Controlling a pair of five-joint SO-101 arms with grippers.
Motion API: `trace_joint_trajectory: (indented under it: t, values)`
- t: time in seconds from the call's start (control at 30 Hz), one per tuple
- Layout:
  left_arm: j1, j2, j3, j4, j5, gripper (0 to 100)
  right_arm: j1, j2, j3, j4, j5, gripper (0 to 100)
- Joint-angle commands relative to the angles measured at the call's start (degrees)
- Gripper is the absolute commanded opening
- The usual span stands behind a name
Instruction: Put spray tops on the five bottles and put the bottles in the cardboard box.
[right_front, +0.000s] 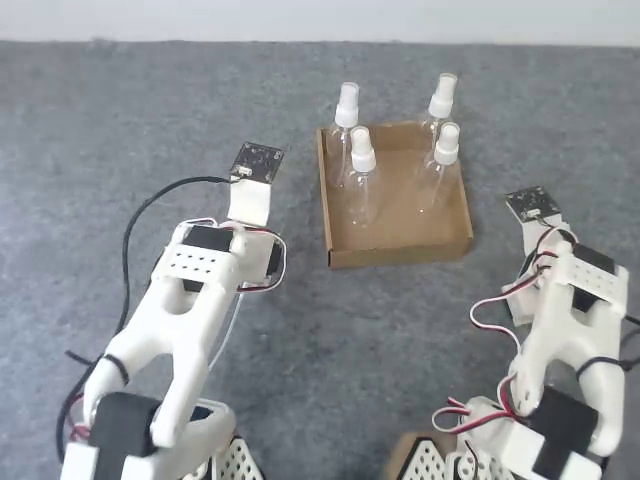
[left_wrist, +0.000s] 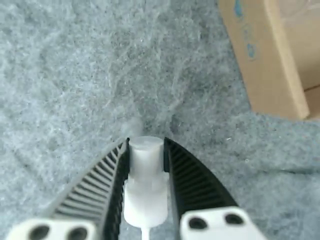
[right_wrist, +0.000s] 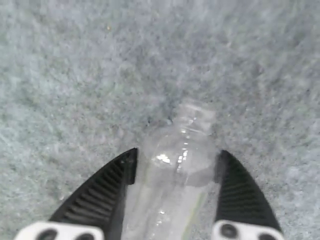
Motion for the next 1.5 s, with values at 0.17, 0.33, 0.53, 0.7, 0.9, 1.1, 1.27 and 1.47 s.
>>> trace_joint_trajectory:
  t: [0.17,0.33,0.53,0.7,0.9,1.1,1.27,1.47]
  values:
    - [-0.4,-3.6,-0.2,-1.1,0.3,1,-0.5,-3.0,-4.7,2.2,0.5,1.3]
    - [-0.4,-3.9,-1.7,-1.0,0.4,1,-3.6,-12.4,-9.0,9.5,-0.7,0.9]
    - [-0.5,-7.2,-7.4,4.8,0.4,1,-21.1,-29.8,-9.5,12.0,-12.9,0.9]
    - [-3.8,-20.0,-8.1,7.2,0.4,1,-40.5,-38.3,-9.4,11.6,-22.3,0.6]
    - [-9.1,-38.4,-10.0,9.7,0.4,1,-60.4,-38.6,-9.4,6.3,-26.6,0.6]
    - [-12.1,-50.0,-20.0,14.4,0.5,1,-68.6,-38.5,-4.5,-4.0,-29.2,0.6]
    - [-12.1,-53.5,-25.6,14.7,2.6,1,-71.7,-38.8,5.5,-18.7,-31.8,0.6]
    - [-12.0,-53.5,-26.1,9.1,10.9,1,-77.0,-39.3,12.0,-24.7,-31.8,0.6]
